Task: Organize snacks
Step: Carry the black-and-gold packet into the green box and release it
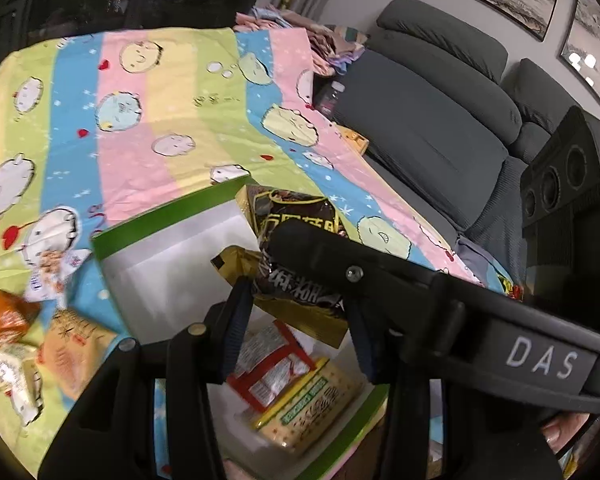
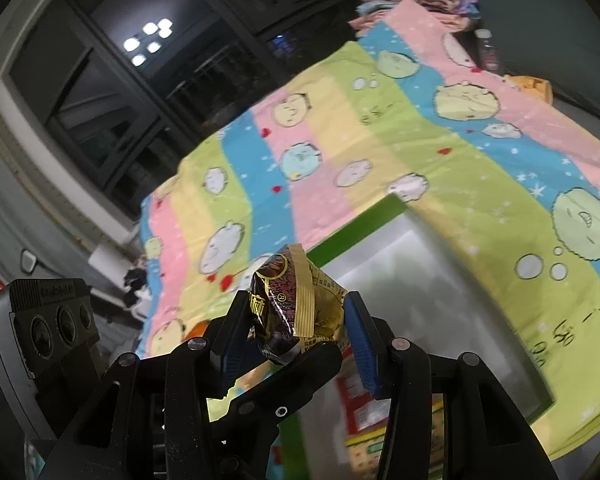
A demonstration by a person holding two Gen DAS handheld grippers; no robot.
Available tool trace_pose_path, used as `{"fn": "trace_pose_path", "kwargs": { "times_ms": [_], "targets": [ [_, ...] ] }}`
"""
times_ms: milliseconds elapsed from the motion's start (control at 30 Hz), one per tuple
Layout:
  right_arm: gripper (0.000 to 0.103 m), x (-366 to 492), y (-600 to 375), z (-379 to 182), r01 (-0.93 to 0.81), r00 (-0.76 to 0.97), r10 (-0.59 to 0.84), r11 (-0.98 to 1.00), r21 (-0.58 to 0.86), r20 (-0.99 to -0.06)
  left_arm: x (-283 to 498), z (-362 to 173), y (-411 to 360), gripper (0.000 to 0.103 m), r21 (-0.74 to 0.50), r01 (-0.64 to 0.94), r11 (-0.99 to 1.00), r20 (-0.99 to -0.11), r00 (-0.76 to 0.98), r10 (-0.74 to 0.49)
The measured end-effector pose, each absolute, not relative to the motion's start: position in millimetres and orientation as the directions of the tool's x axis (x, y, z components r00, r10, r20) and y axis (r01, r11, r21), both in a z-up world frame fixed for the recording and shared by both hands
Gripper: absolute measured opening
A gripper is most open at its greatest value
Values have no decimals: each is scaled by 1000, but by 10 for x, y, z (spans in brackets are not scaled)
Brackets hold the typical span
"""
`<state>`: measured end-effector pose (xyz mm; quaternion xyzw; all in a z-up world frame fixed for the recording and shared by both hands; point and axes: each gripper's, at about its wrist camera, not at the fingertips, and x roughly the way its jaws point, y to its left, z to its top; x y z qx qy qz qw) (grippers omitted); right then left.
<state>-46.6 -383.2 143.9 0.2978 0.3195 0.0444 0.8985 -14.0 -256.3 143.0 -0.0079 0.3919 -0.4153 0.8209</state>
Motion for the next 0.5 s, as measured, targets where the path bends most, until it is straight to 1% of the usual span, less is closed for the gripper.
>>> {"fn": "trace_pose_path", "kwargs": {
  "times_ms": [200, 500],
  "targets": [
    [49, -420, -4030, 1158, 174, 772, 255, 797, 579, -583, -24, 1186, -2803, 46, -346, 687, 639, -690, 276, -670],
    [49, -310, -4188, 867, 243, 734, 262, 761, 602, -627, 67, 924, -2960, 46, -366, 673, 642, -736, 213, -643]
  ]
}}
